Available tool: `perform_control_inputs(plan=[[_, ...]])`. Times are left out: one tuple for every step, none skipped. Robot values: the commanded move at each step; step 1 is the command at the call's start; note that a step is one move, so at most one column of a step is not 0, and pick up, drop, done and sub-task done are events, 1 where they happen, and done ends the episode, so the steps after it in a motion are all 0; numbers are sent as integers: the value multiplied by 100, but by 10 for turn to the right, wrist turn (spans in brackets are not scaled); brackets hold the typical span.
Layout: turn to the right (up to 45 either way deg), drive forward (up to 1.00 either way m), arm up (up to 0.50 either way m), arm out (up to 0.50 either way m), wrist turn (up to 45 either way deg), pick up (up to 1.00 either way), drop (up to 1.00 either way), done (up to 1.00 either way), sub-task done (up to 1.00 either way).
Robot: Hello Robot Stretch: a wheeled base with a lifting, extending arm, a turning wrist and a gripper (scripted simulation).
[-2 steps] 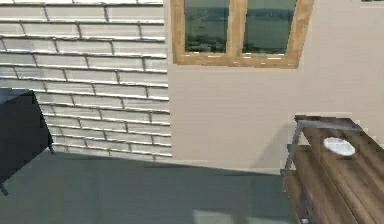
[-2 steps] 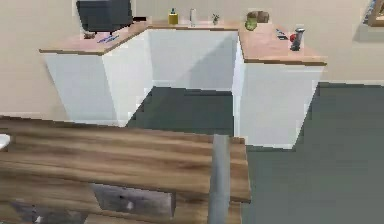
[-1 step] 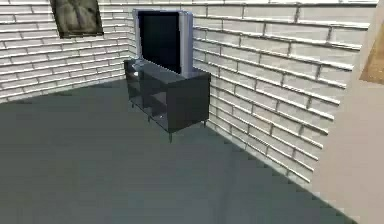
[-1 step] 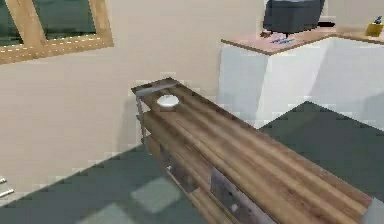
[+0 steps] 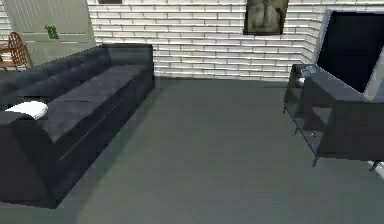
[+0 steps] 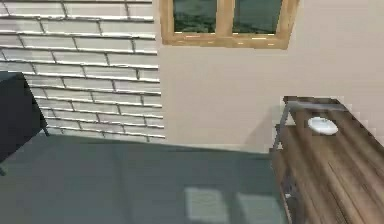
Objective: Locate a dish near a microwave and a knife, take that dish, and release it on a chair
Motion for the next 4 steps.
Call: perform_control_inputs(plan=[[-450, 0, 0, 0, 0, 0, 0, 0, 0], [-420, 0, 0, 0, 0, 0, 0, 0, 0], [0, 55, 0, 0, 0, 0, 0, 0, 0], [-420, 0, 0, 0, 0, 0, 0, 0, 0]])
